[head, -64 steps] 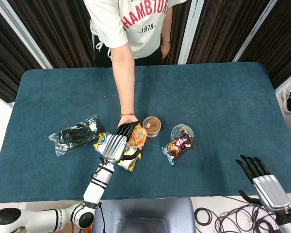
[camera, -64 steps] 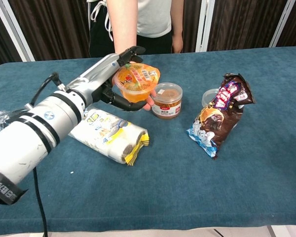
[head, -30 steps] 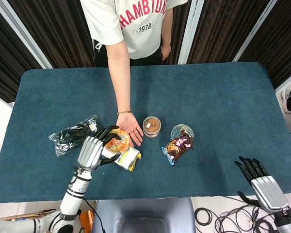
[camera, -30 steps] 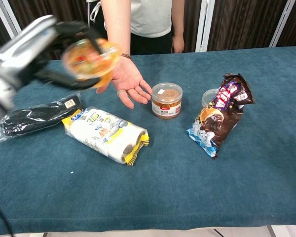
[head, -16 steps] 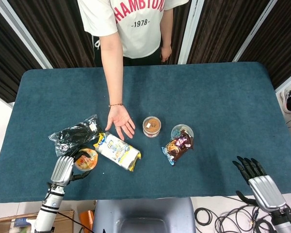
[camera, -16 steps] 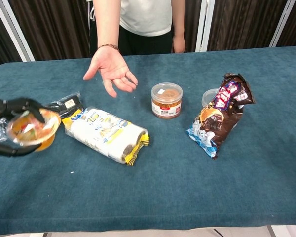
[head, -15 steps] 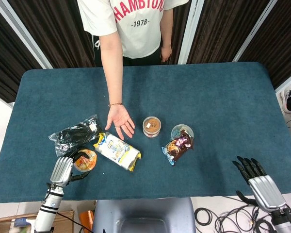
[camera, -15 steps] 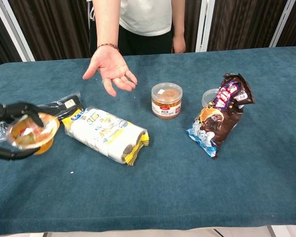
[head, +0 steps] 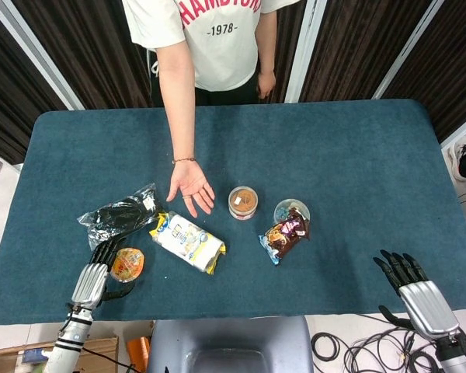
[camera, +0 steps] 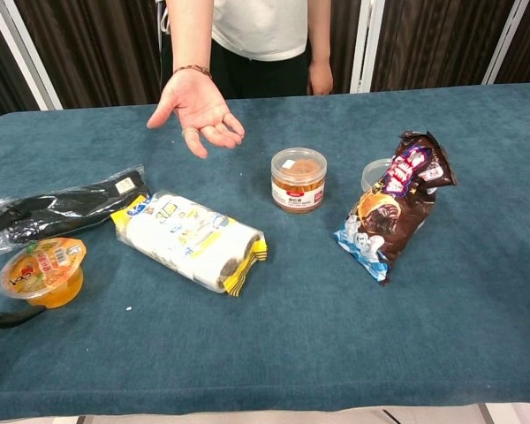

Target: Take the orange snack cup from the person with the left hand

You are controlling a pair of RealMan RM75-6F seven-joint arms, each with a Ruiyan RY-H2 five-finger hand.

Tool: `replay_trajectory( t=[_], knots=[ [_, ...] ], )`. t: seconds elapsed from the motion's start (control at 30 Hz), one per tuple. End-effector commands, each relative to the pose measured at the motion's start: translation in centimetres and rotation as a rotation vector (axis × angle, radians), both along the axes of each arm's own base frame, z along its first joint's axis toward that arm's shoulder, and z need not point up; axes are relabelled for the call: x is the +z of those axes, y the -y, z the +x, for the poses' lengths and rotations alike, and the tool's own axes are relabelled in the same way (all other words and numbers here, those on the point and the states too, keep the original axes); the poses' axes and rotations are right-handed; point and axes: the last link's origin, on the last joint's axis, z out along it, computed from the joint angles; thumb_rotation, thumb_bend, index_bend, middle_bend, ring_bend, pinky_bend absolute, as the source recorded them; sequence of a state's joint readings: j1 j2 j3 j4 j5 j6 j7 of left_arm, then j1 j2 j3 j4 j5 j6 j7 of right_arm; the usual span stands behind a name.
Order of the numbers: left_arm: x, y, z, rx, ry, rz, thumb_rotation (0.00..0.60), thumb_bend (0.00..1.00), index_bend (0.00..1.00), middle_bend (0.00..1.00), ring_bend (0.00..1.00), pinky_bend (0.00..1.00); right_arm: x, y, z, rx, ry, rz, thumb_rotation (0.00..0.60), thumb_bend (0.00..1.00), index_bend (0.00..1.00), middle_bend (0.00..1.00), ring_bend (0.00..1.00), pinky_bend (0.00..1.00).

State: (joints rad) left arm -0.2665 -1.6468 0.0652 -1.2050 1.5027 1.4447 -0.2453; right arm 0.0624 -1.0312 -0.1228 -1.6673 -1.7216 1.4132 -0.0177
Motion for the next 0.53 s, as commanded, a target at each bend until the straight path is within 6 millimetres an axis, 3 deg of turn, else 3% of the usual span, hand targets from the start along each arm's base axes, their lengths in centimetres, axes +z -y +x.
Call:
replay_trajectory(
  t=[0.03,0.13,0.27,0.4,0.53],
  knots=[
    [3.1,1.7,0.7,-0.086,-0.053,0.05,0.6,0.2,0.0,0.0,0.0,0.0,0.0,0.0,0.0,-0.001,0.0,-0.003,0.6,0.21,0.0,0.0,0.0,0.0],
    [6.3,3.3,0.5,-0.115,-0.176,0.079,0.6,0.2,0.0,0.0,0.0,0.0,0.2,-0.1,0.0,0.001,0.002,-0.008,0.6,0.21,0.0,0.0,0.0,0.0],
    [11.4,7.3,-1.2,0.053,-0.365,0.088,0.6,0.22,0.0,0.0,0.0,0.0,0.3,-0.3,0.1,0.007,0.002,-0.016,0.6,0.21,0.0,0.0,0.0,0.0],
    [12.4,8.9,-2.8,0.136,-0.4,0.062,0.6,0.24,0.0,0.0,0.0,0.0,0.1,-0.2,0.0,0.006,-0.007,-0.025,0.6,0.21,0.0,0.0,0.0,0.0],
    [12.3,8.6,-2.7,0.133,-0.387,0.04,0.6,0.24,0.0,0.0,0.0,0.0,-0.2,-0.1,0.1,0.004,-0.015,-0.023,0.6,0.21,0.0,0.0,0.0,0.0]
  ],
)
